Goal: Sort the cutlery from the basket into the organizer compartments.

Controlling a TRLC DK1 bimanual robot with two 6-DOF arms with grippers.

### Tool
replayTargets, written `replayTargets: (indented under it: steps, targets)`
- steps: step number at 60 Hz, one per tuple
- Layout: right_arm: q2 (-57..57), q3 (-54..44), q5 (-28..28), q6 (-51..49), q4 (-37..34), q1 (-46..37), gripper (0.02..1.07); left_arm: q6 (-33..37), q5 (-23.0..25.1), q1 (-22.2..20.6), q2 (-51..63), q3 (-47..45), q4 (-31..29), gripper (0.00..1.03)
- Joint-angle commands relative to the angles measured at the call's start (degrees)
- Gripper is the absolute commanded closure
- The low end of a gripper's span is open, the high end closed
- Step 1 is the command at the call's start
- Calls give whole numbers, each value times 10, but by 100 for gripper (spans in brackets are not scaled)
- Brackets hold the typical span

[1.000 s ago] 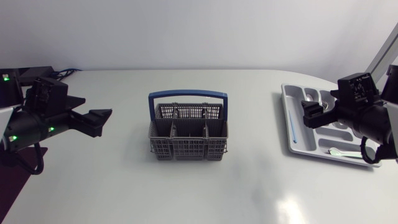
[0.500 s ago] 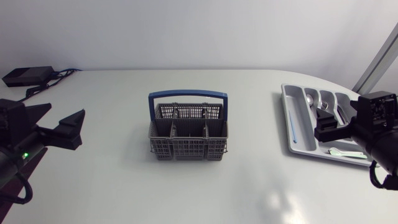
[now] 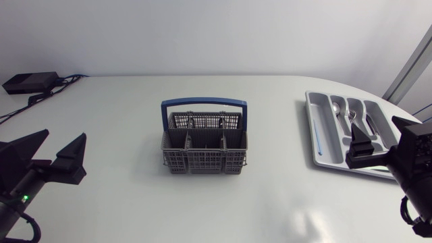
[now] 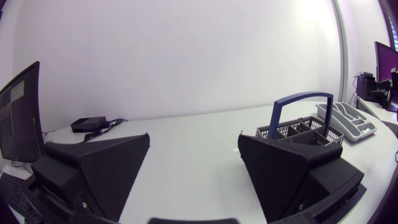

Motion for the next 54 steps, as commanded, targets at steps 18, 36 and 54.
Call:
replayTargets:
  steps: [18,36,54]
  targets:
    - [-105,-51,-1,64,-41,13,7,-48,-11,-7,-109,-74,-18,5]
    - [-194,-82,-7,117,-96,28,7,-63,-15,-8,-160,-105,-26,5]
    - [-280,-111,-13,169,-150,43,7,-63,-15,-8,-160,-105,-26,5]
